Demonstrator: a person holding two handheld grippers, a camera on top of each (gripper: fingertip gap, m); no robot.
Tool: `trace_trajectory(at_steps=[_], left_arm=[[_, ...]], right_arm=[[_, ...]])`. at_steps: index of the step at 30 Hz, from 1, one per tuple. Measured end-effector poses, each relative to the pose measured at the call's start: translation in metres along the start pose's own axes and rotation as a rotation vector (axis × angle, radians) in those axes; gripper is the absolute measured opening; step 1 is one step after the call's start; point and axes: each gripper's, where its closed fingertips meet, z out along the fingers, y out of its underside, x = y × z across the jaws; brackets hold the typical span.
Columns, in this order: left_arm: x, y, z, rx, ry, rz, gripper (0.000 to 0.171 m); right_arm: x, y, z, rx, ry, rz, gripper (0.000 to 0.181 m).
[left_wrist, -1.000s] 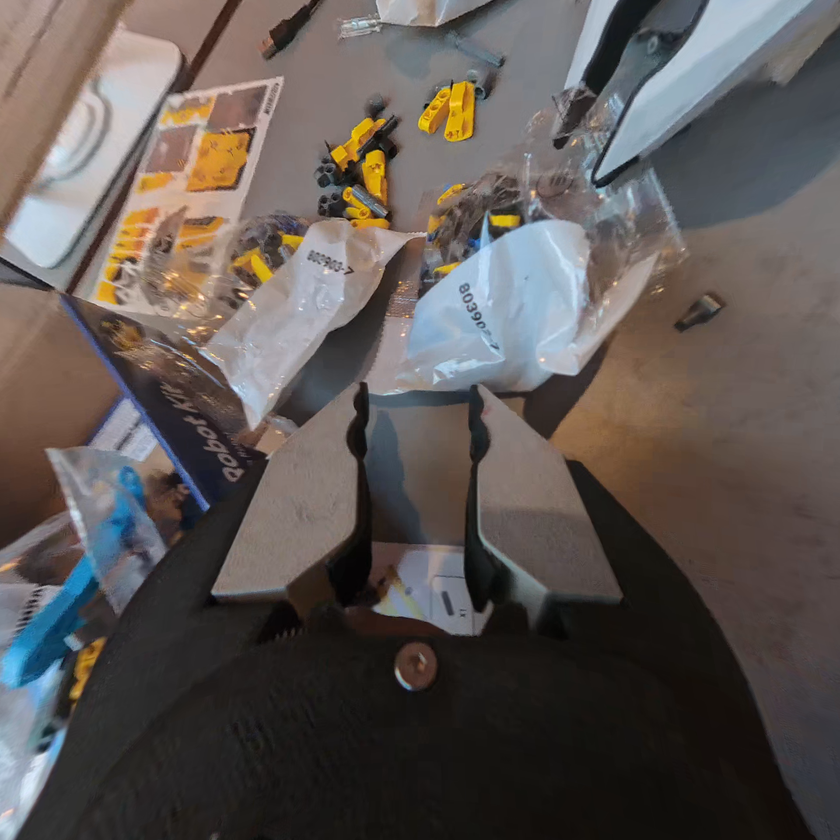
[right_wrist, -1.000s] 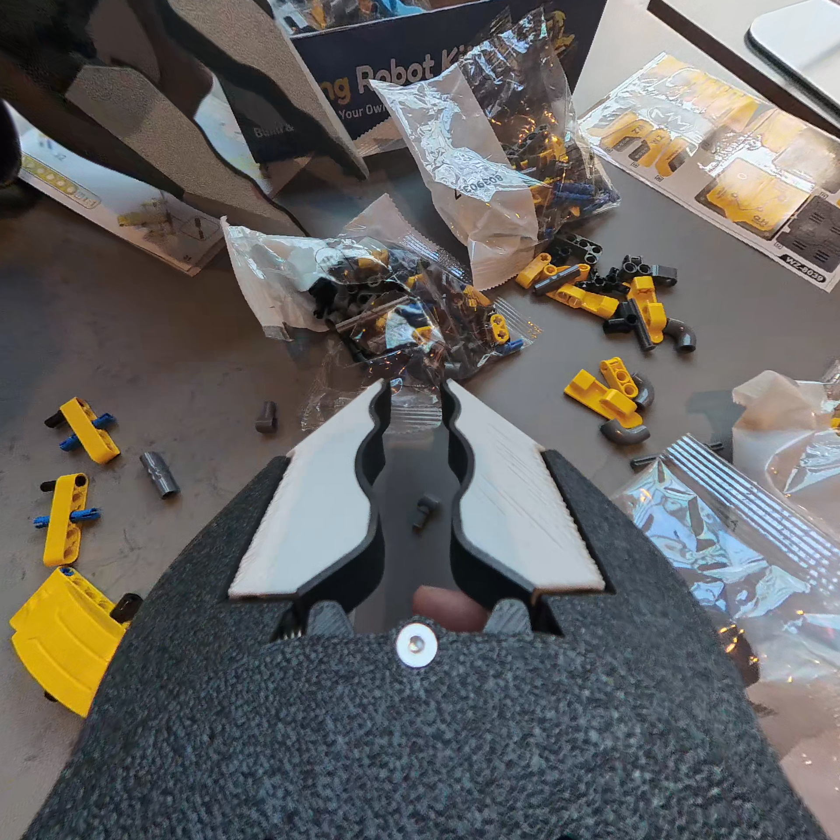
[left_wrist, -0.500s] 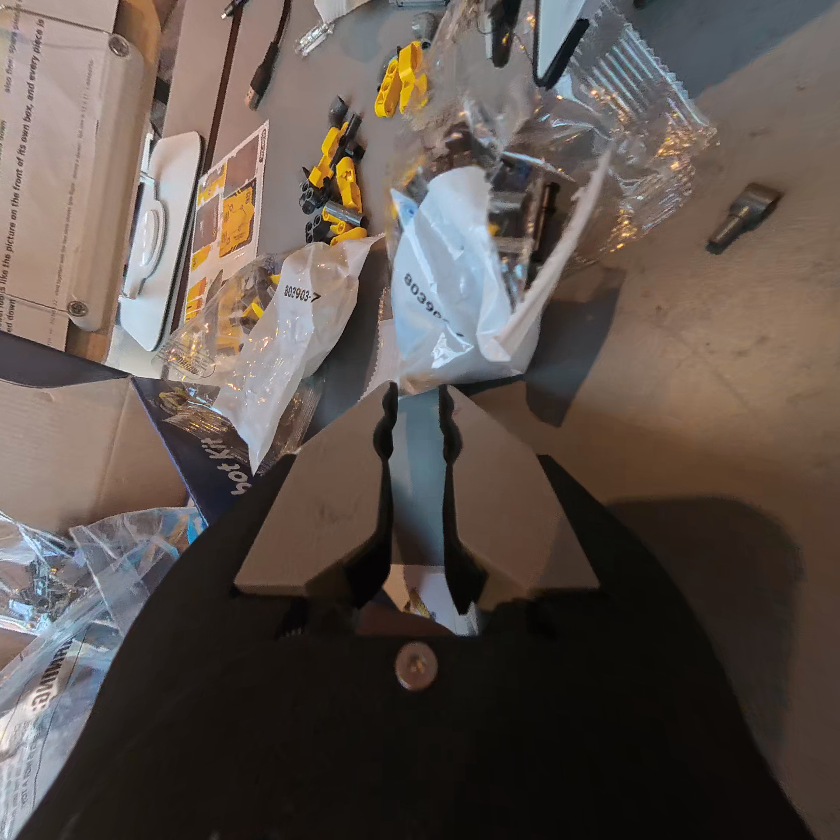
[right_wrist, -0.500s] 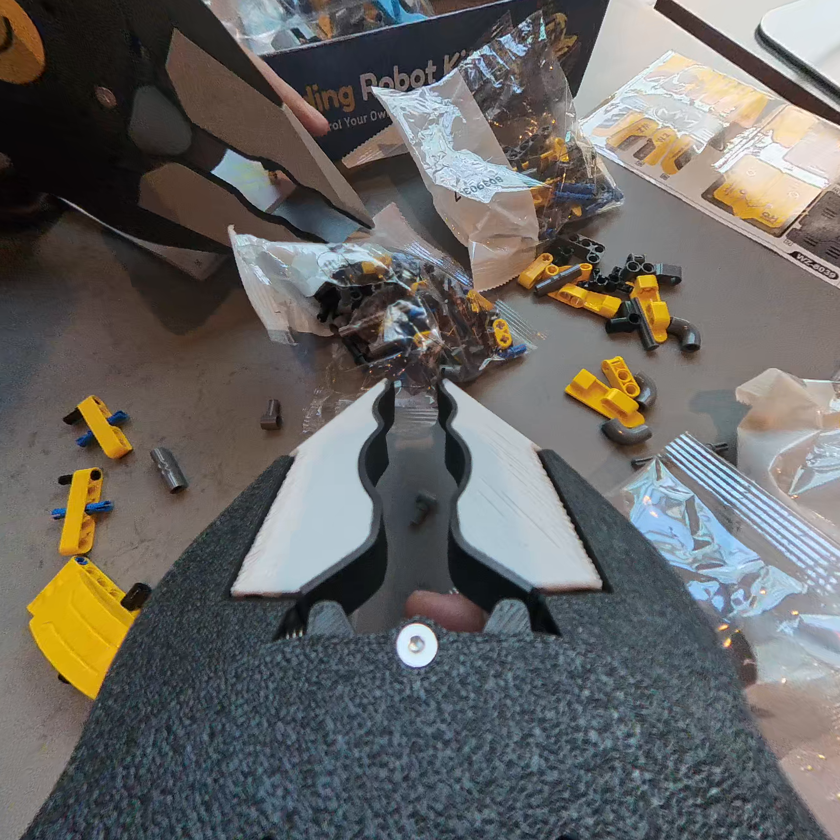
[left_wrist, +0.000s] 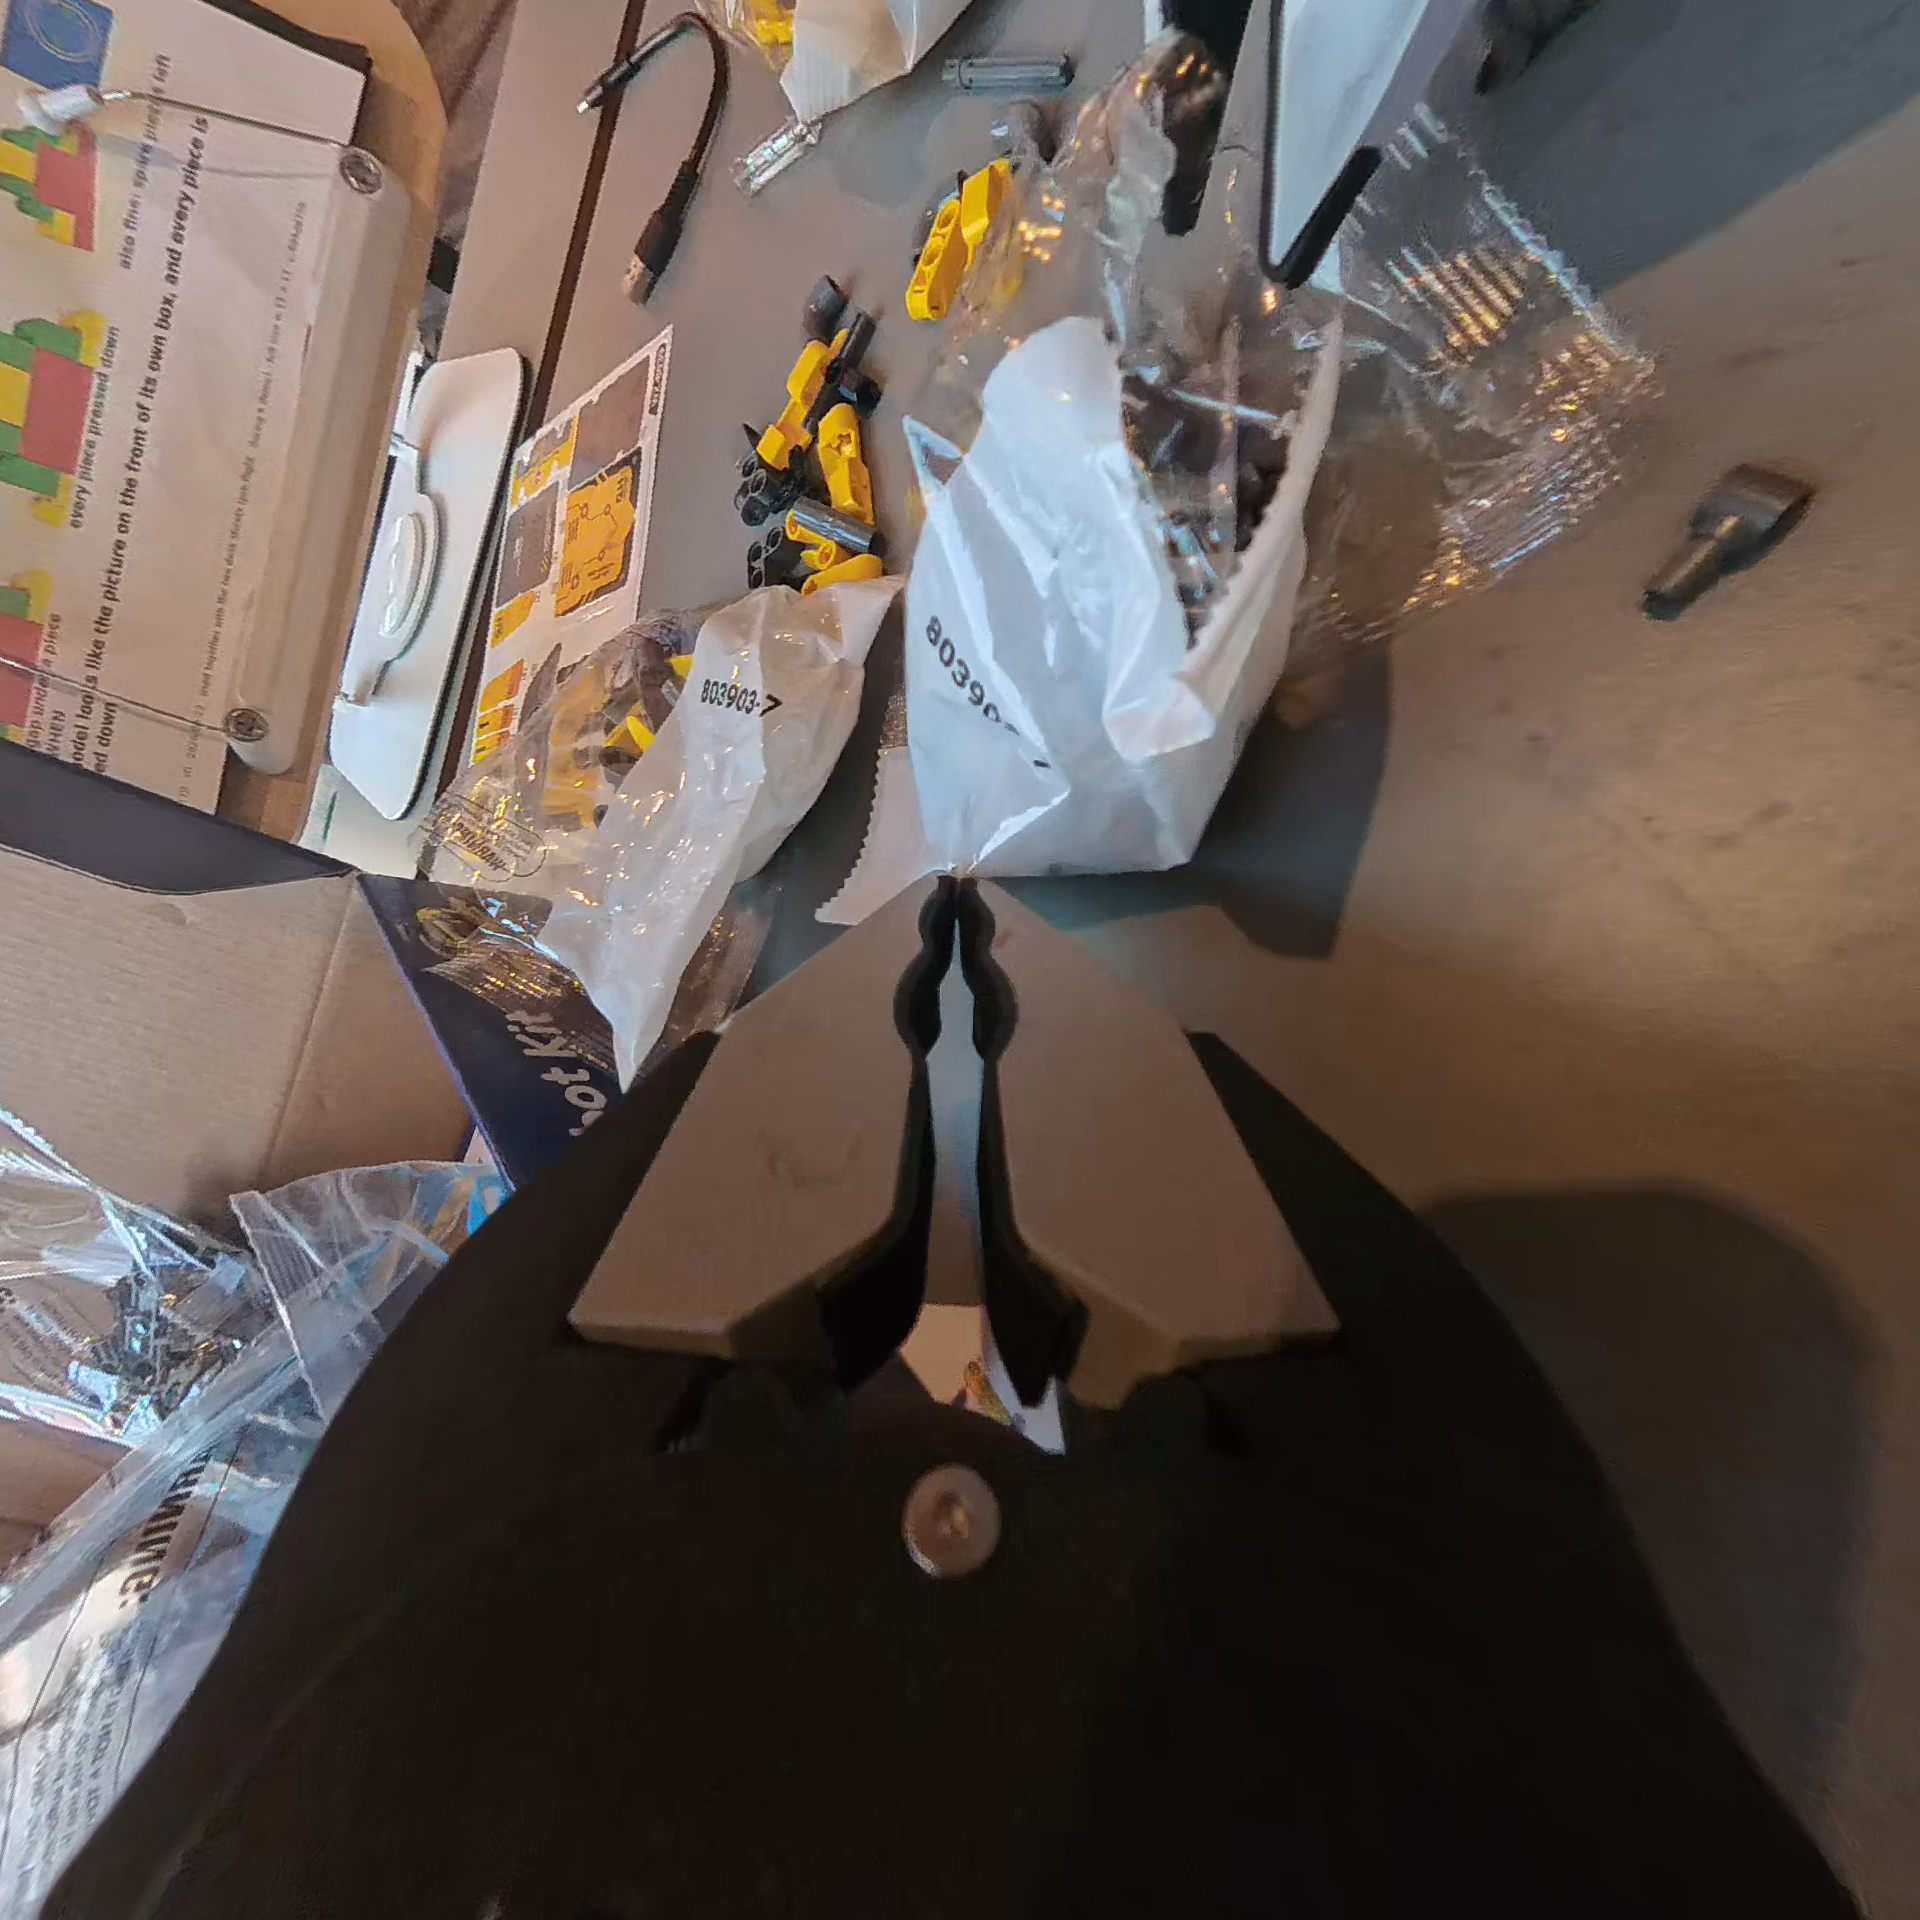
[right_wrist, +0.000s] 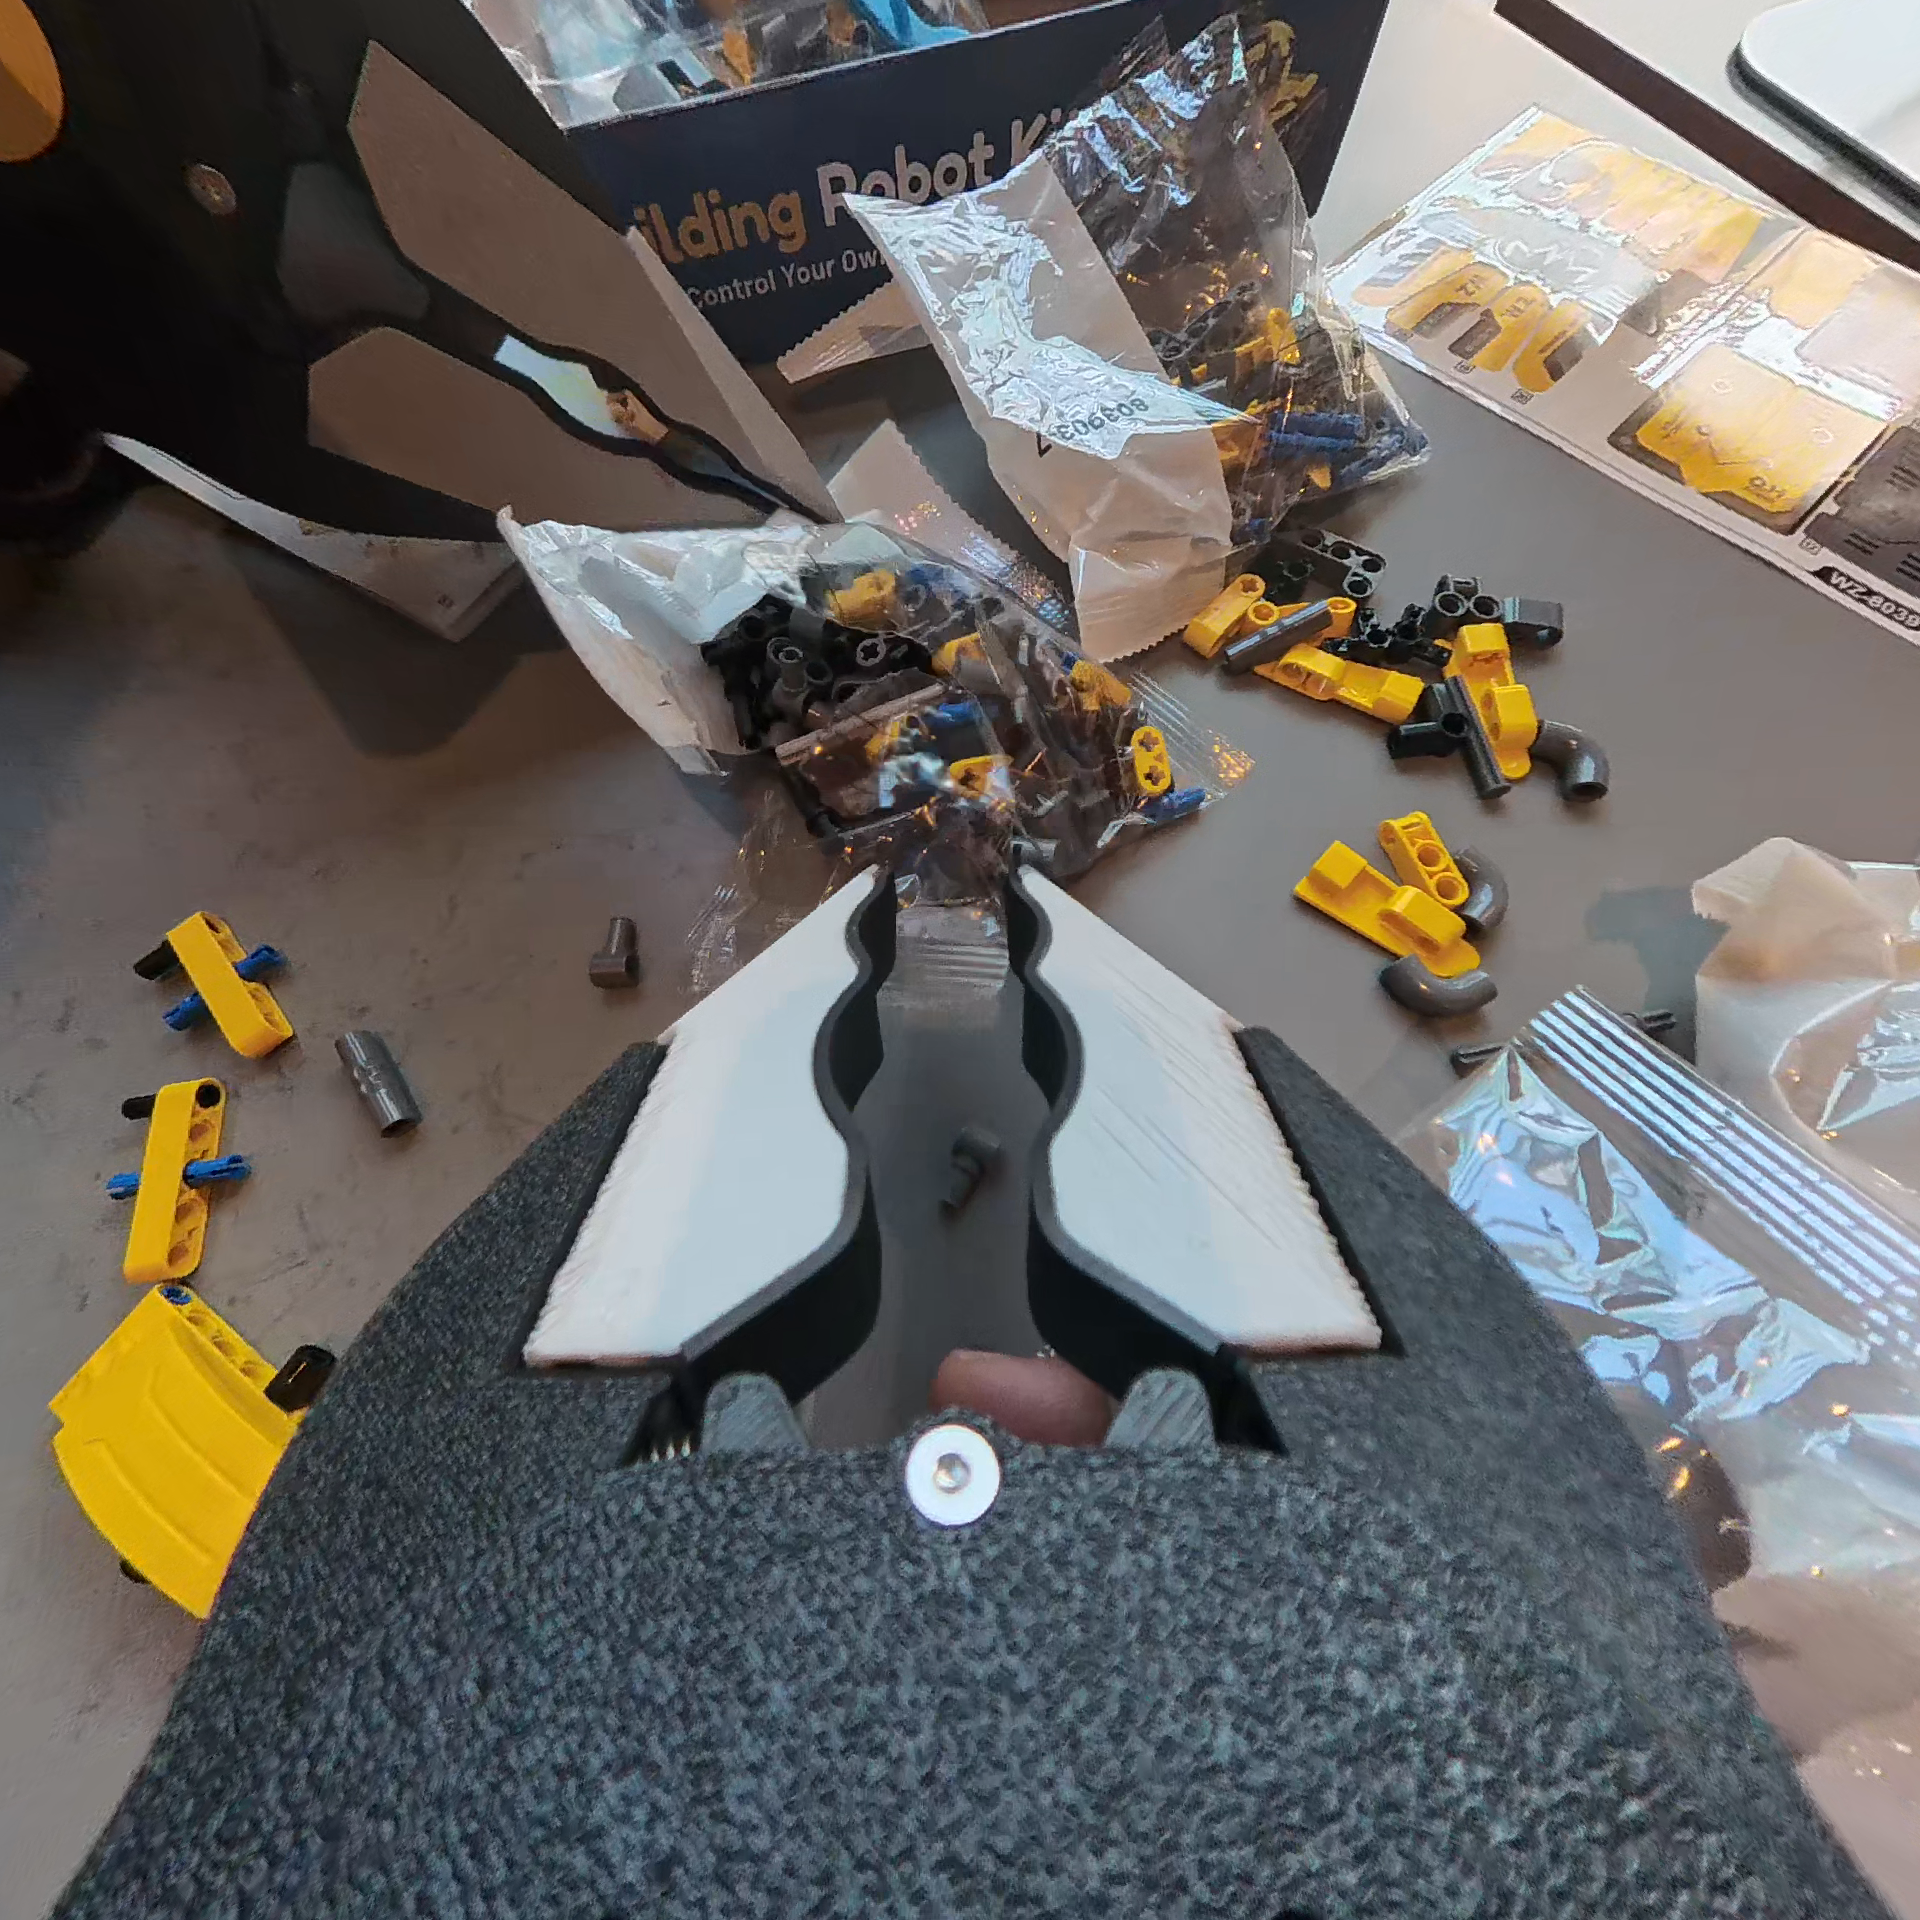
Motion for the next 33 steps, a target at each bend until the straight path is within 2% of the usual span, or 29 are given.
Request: trace_trajectory(at_steps=[10,17,33], left_arm=[[-0.012,-0.011,-0.004,0.059,-0.071,-0.020,0.000],[-0.015,-0.015,-0.008,0.098,-0.110,0.050,0.000],[-0.031,-0.033,-0.020,0.225,-0.184,-0.008,0.000]], right_arm=[[0.002,-0.001,-0.001,0.005,0.007,0.025,0.022],[0.002,-0.001,-0.001,0.009,-0.007,0.041,0.023],[-0.001,0.000,0.001,0.008,-0.029,0.063,0.024]])
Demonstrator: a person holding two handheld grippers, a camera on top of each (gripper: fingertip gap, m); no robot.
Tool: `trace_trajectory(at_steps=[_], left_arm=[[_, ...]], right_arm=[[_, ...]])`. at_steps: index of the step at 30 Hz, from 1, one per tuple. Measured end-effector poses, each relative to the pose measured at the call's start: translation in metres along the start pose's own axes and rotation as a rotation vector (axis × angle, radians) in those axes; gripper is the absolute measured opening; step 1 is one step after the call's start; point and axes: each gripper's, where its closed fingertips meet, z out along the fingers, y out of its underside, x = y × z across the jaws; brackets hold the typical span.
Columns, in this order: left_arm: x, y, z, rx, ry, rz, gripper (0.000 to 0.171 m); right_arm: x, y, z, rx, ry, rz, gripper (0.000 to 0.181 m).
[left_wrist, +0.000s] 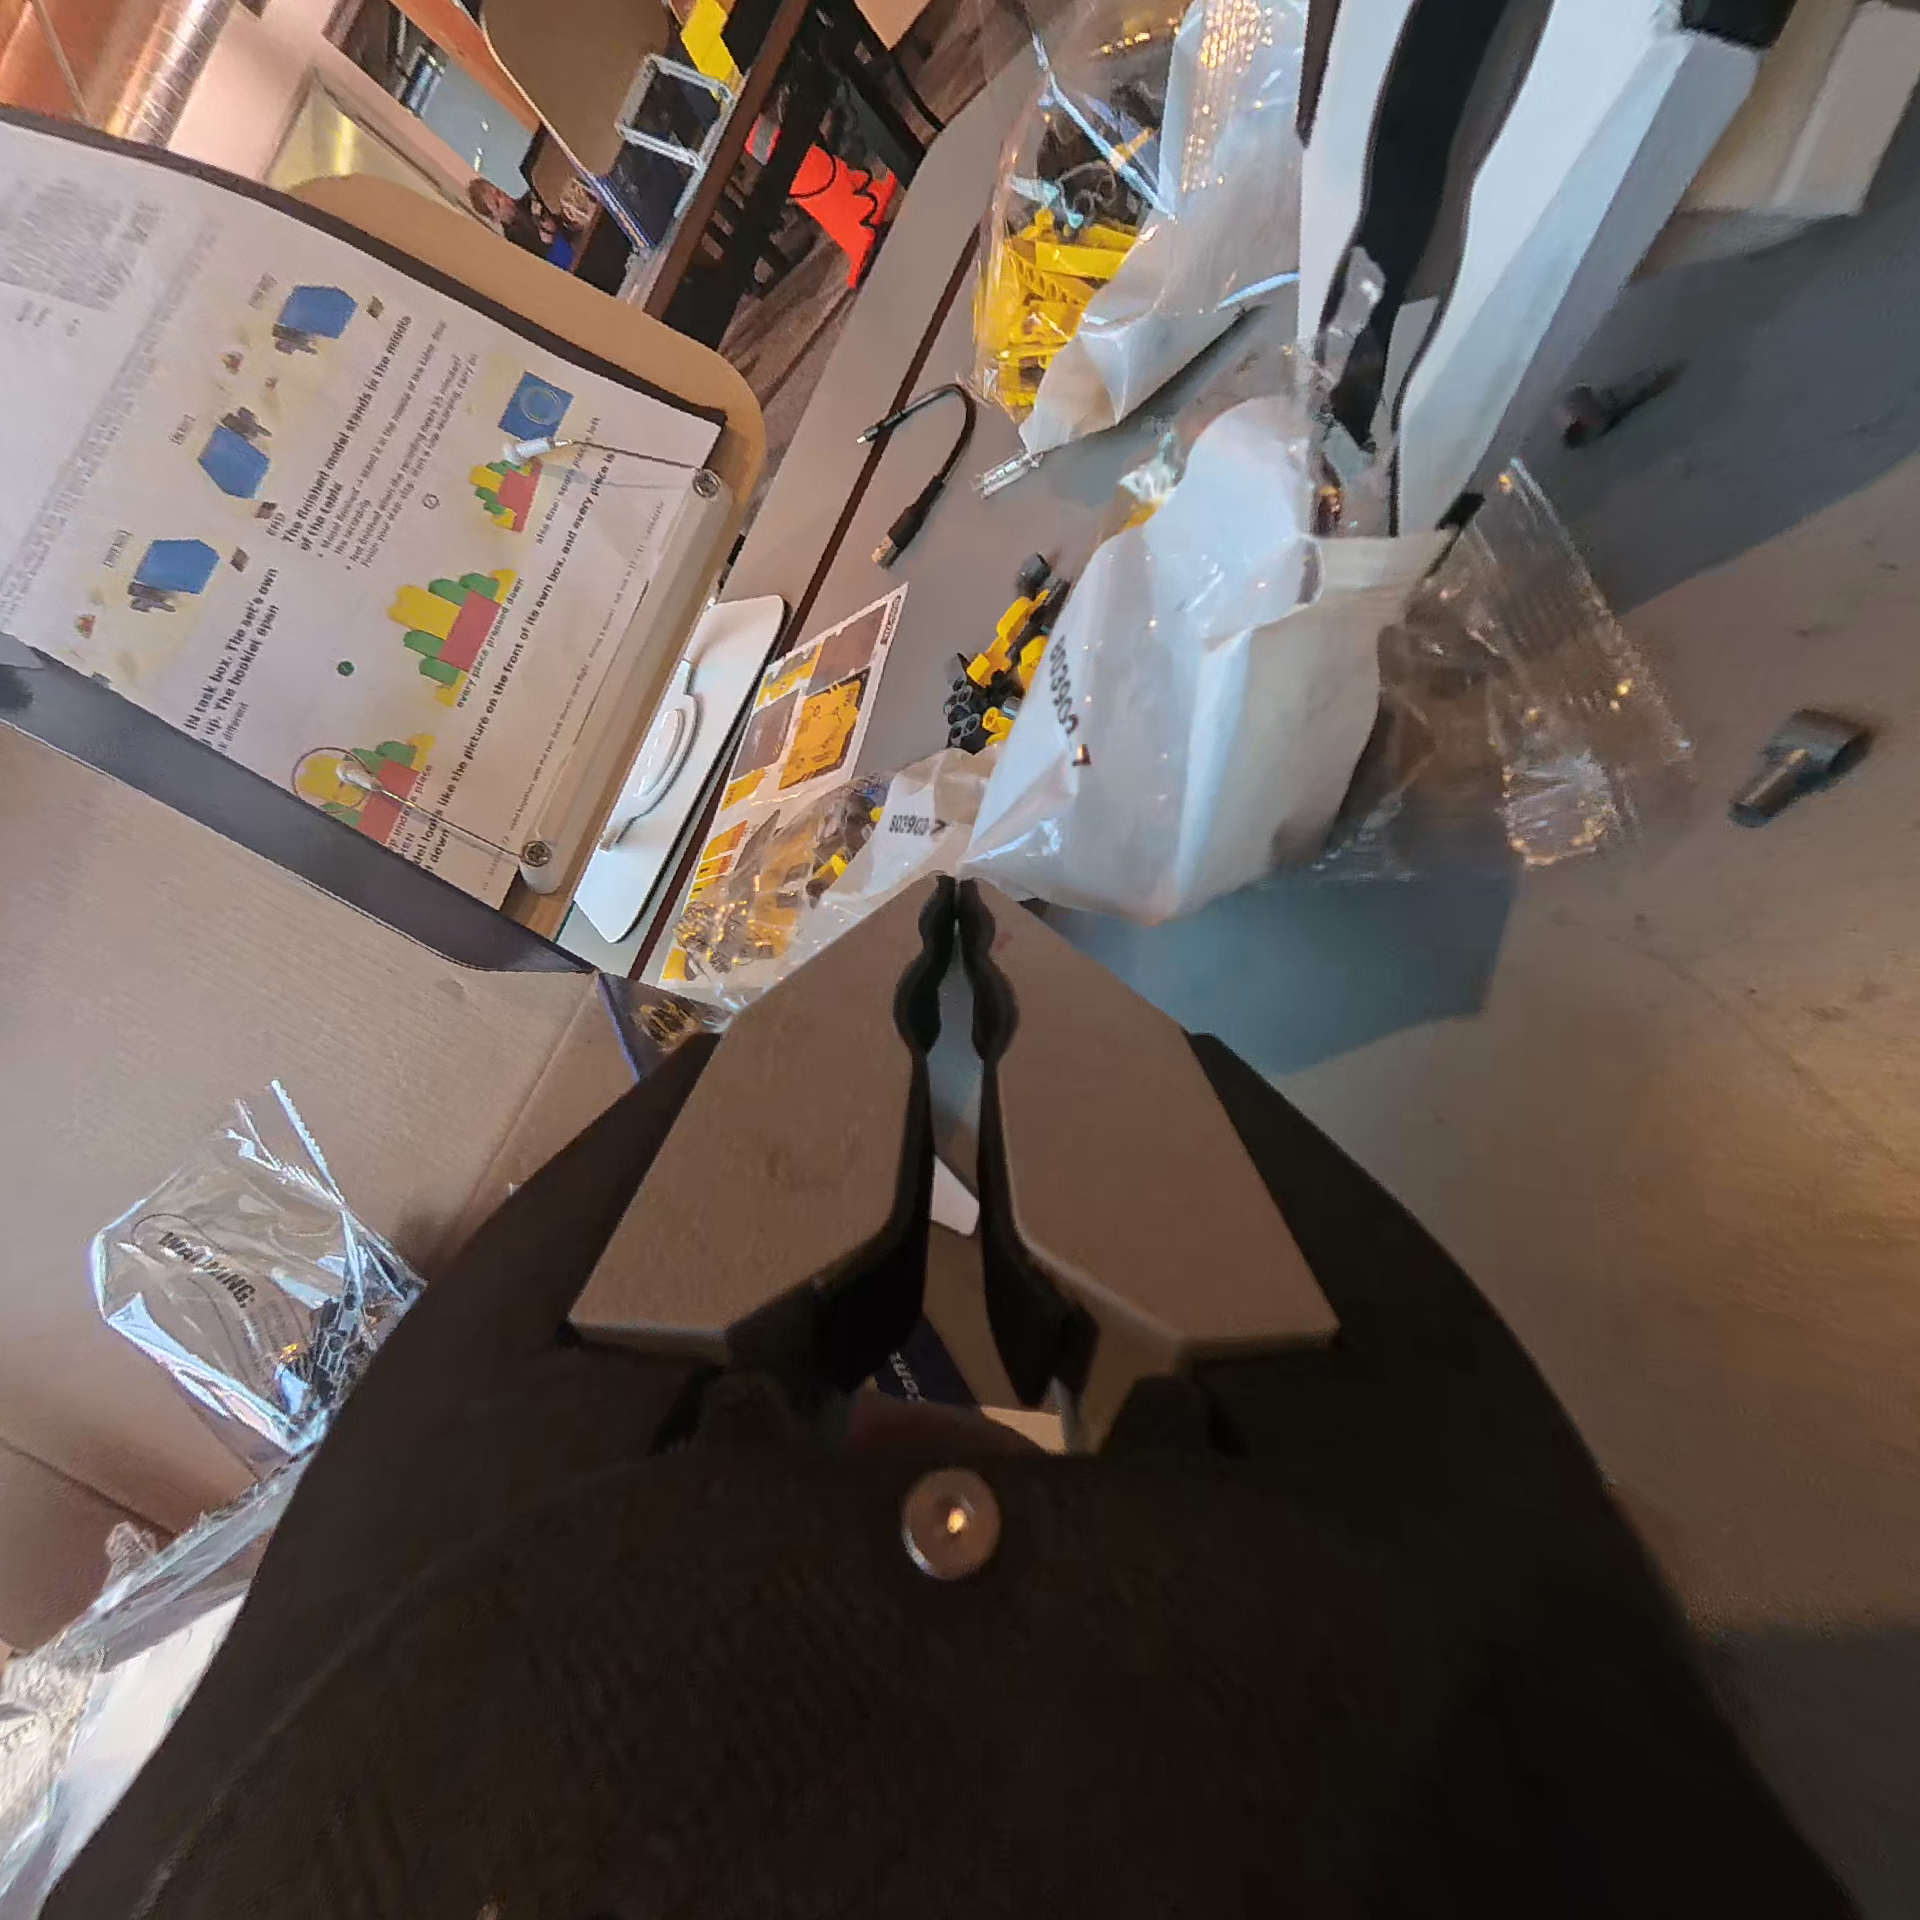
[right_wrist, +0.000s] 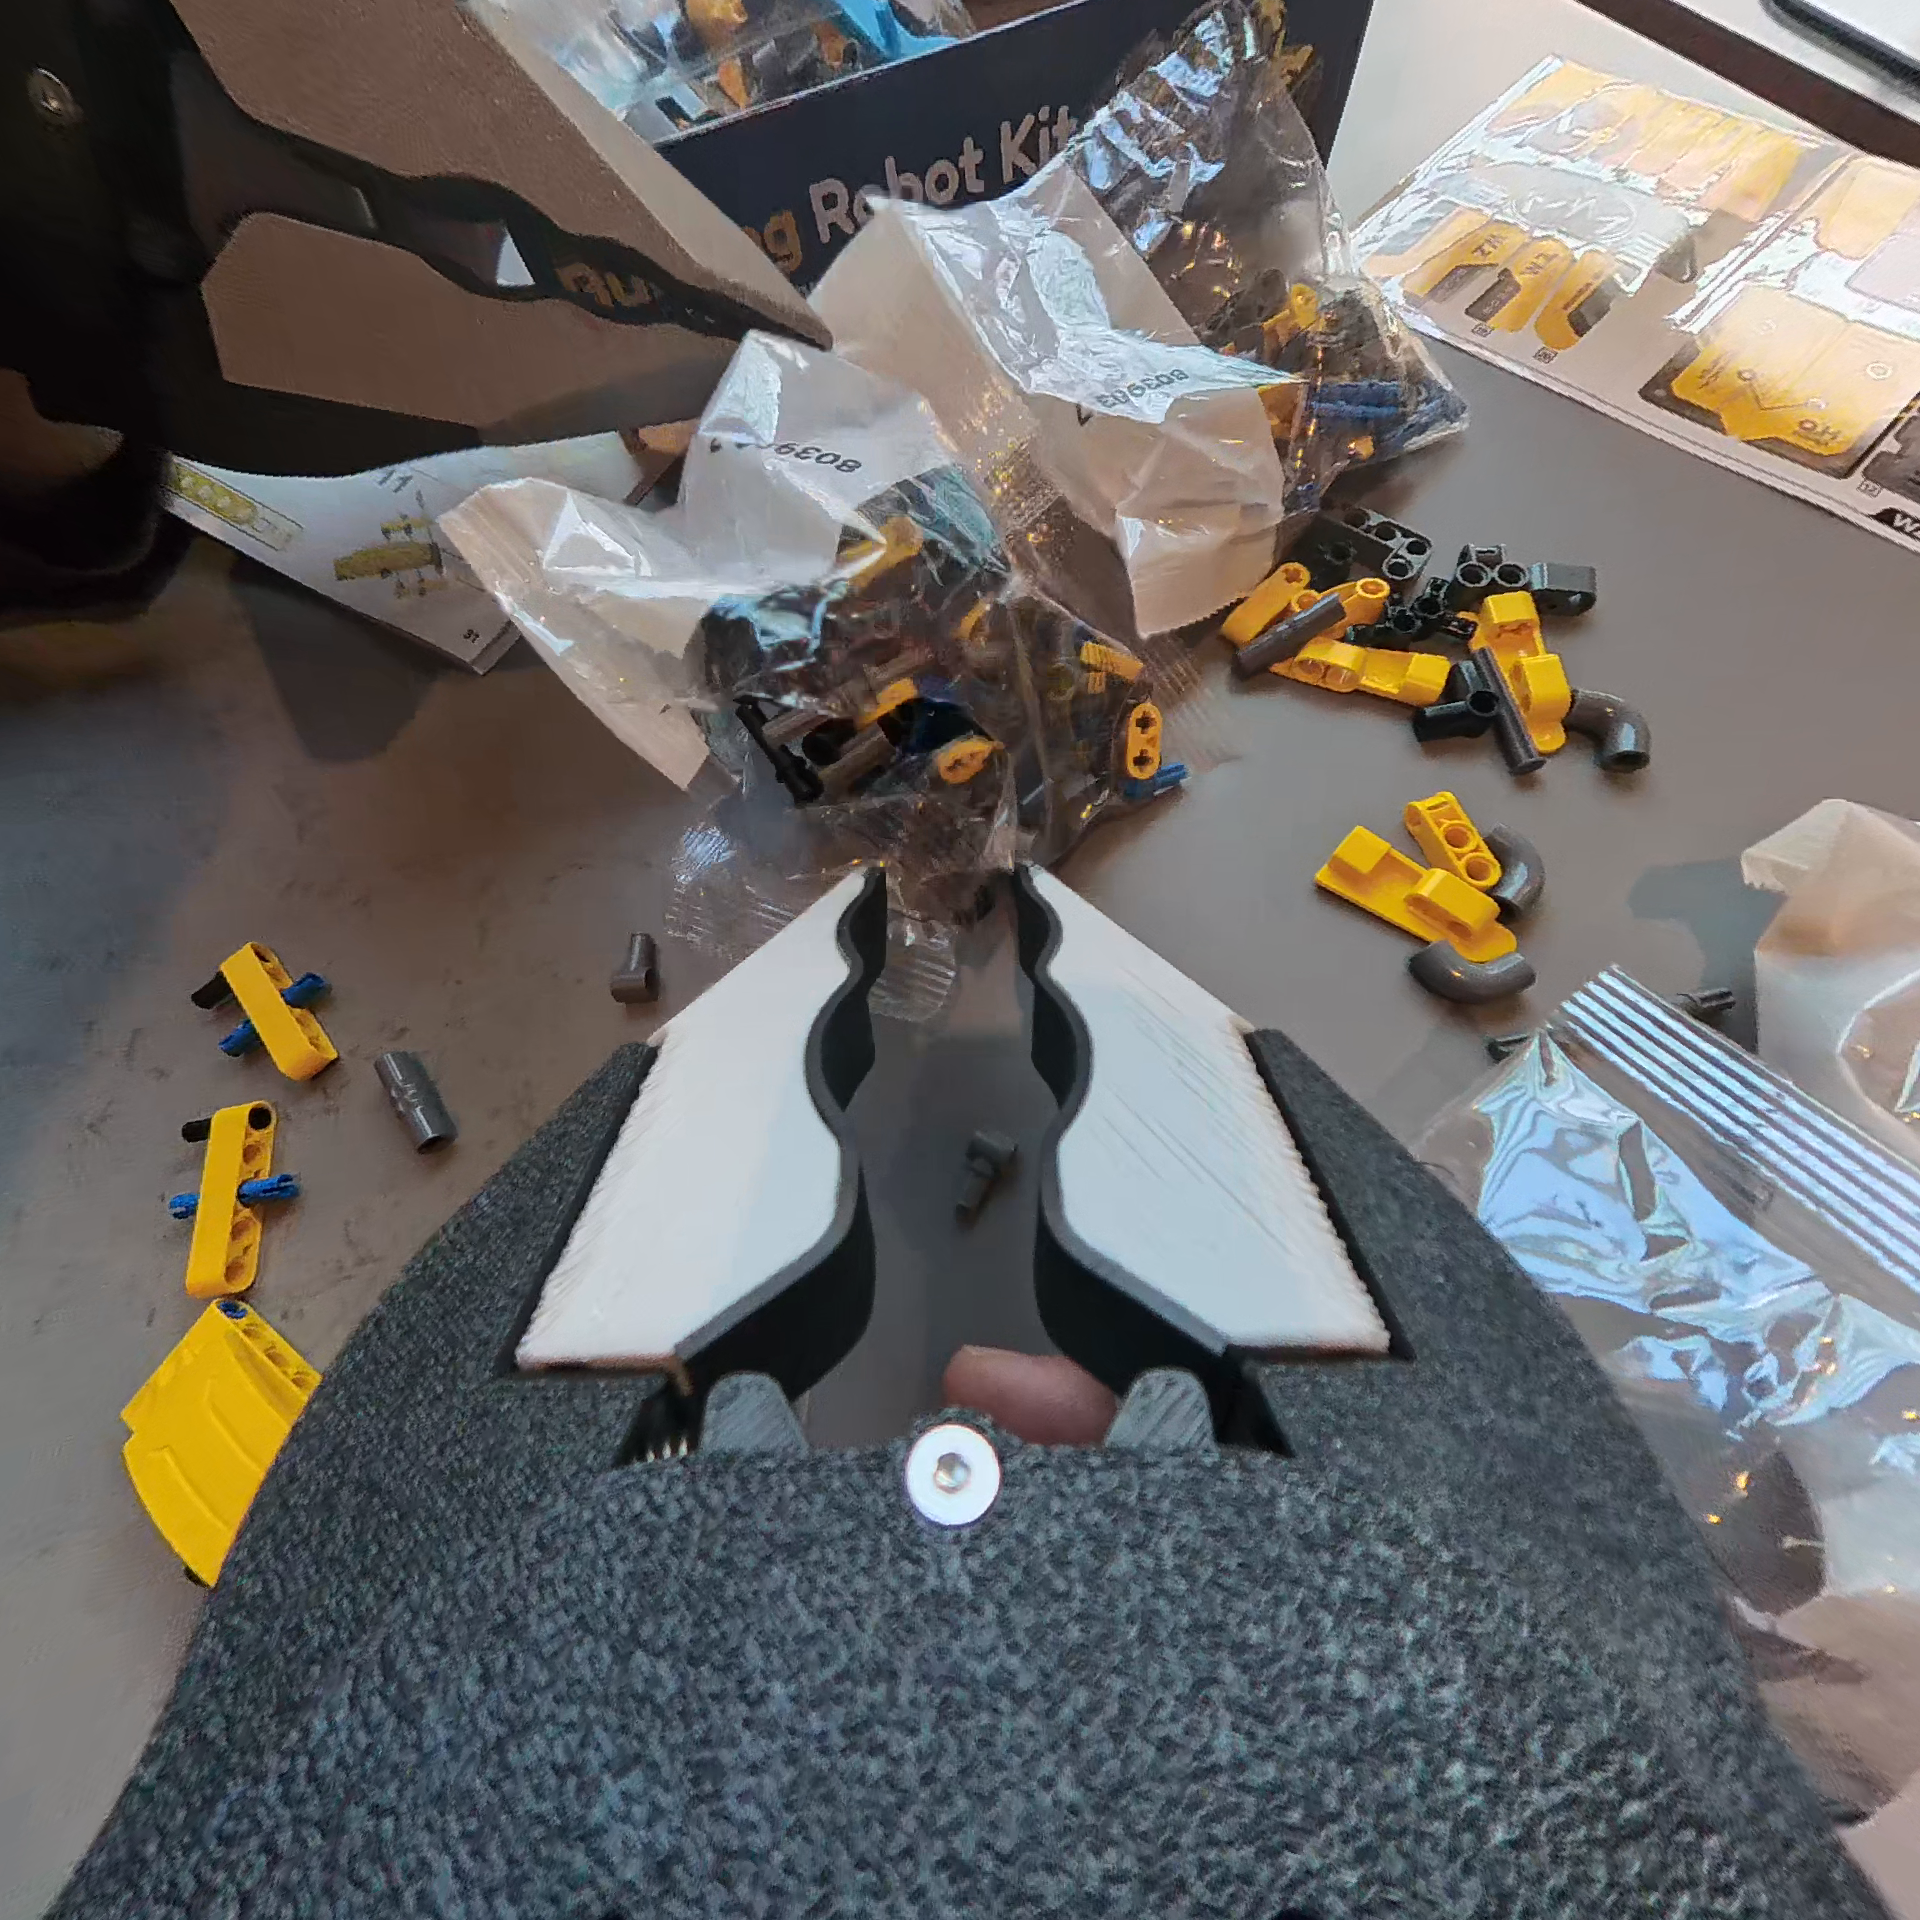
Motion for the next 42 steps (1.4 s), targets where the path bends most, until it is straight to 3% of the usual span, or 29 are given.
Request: trace_trajectory(at_steps=[19,34,42], left_arm=[[-0.014,-0.015,-0.002,0.081,-0.131,0.033,0.000],[-0.016,-0.015,-0.002,0.080,-0.161,0.074,0.000],[-0.016,-0.014,-0.002,0.073,-0.165,0.095,0.000]], right_arm=[[0.003,0.003,0.007,-0.017,0.056,-0.027,0.024],[0.000,-0.027,-0.018,0.149,-0.080,0.111,0.034],[-0.014,-0.031,-0.013,0.174,-0.148,0.099,0.038]])
